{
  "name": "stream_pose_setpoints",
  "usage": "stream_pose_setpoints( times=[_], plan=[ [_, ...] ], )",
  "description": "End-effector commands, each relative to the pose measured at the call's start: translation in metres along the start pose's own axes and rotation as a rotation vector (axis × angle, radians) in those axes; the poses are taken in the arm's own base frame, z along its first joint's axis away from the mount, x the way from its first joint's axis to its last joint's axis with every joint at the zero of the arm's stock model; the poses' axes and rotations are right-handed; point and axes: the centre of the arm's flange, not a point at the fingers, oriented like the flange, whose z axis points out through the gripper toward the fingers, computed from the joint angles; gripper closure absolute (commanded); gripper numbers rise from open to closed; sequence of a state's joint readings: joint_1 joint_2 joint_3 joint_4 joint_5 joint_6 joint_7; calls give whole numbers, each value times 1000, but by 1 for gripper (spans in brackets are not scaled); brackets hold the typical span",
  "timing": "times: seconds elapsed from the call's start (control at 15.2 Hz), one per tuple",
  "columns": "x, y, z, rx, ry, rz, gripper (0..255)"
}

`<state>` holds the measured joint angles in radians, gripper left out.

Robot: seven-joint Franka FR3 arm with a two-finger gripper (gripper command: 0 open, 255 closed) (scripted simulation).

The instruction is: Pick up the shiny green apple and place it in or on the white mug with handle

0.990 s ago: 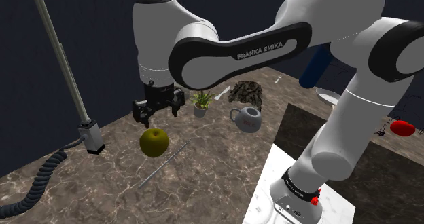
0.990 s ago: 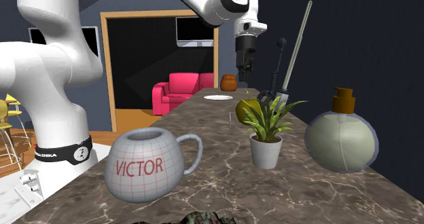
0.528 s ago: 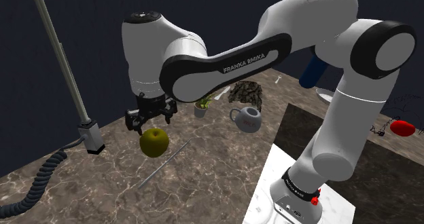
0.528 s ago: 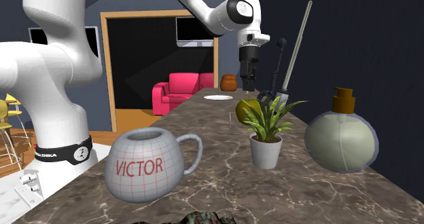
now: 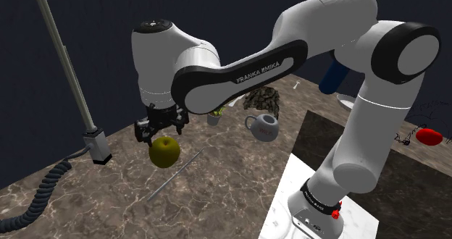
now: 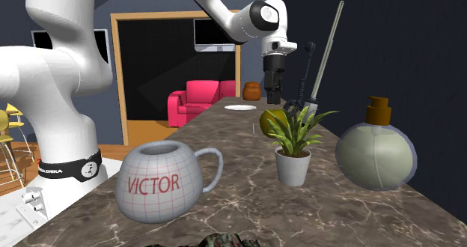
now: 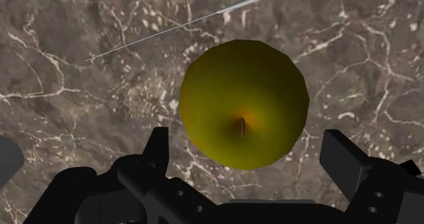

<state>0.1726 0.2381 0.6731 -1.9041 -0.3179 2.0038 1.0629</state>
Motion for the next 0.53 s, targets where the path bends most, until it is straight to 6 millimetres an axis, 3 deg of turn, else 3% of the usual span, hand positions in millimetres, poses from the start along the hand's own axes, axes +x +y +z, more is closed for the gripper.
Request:
stream_pose_setpoints(
  times=[0.0,0.07,0.46],
  plan=[
    [0,0,0,0,0,0,0],
    [0,0,0,0,0,0,255],
    [0,0,0,0,0,0,255]
  ],
)
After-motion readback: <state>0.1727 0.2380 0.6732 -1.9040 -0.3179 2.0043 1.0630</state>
